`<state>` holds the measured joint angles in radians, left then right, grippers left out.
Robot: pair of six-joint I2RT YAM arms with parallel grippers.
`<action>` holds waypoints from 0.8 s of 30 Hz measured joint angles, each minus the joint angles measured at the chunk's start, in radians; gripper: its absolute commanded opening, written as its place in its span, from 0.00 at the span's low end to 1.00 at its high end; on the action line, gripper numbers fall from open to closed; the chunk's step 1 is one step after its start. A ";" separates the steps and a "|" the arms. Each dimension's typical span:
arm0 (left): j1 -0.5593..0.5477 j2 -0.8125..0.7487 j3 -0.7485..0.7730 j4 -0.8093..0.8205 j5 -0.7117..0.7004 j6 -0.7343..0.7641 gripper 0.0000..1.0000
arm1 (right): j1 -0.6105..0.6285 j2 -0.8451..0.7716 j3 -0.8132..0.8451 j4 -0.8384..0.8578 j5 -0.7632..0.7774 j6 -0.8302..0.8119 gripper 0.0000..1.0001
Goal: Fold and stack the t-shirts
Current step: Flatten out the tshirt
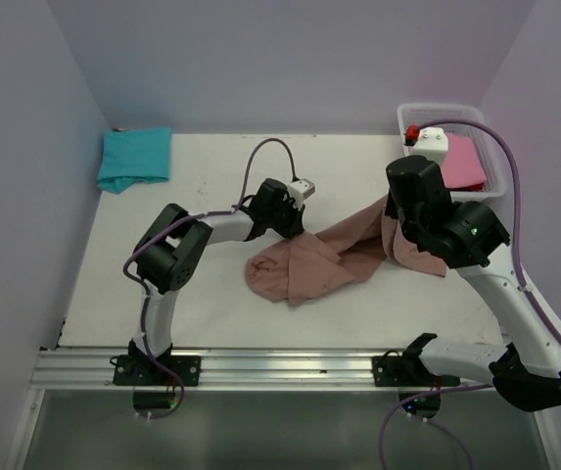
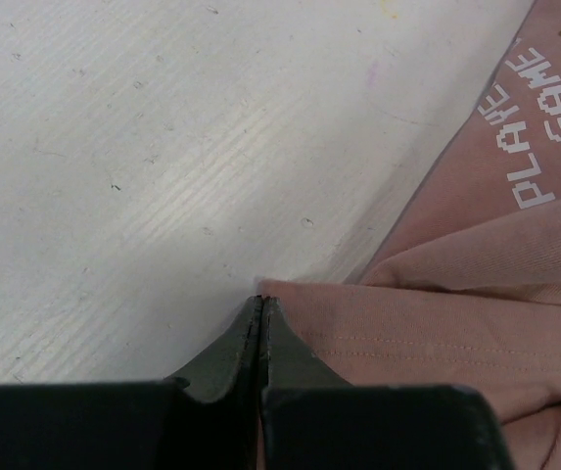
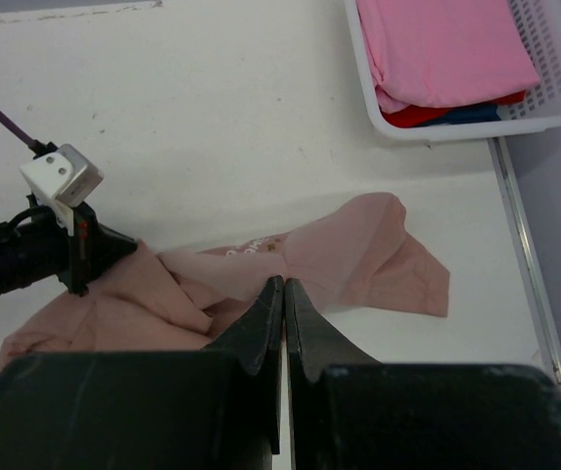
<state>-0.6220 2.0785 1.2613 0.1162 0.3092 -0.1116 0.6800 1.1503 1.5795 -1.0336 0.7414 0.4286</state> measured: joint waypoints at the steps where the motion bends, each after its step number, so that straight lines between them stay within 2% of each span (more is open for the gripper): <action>1: 0.000 0.000 0.000 0.000 0.000 0.000 0.00 | 0.000 0.000 0.000 0.000 0.000 0.000 0.00; 7: 0.000 -0.021 -0.021 -0.007 -0.009 0.000 0.00 | 0.000 0.000 -0.001 0.000 0.000 0.000 0.00; 11: 0.000 -0.064 -0.042 -0.040 -0.064 0.000 0.00 | 0.000 -0.002 -0.004 0.001 0.000 0.000 0.00; 24: 0.000 -0.431 0.007 -0.196 -0.387 0.037 0.00 | 0.000 -0.007 -0.032 0.003 0.006 -0.002 0.00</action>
<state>-0.6220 1.6470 1.2682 -0.0799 -0.0776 -0.0750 0.6800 1.1431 1.5478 -1.0309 0.7471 0.4267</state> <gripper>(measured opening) 0.007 0.012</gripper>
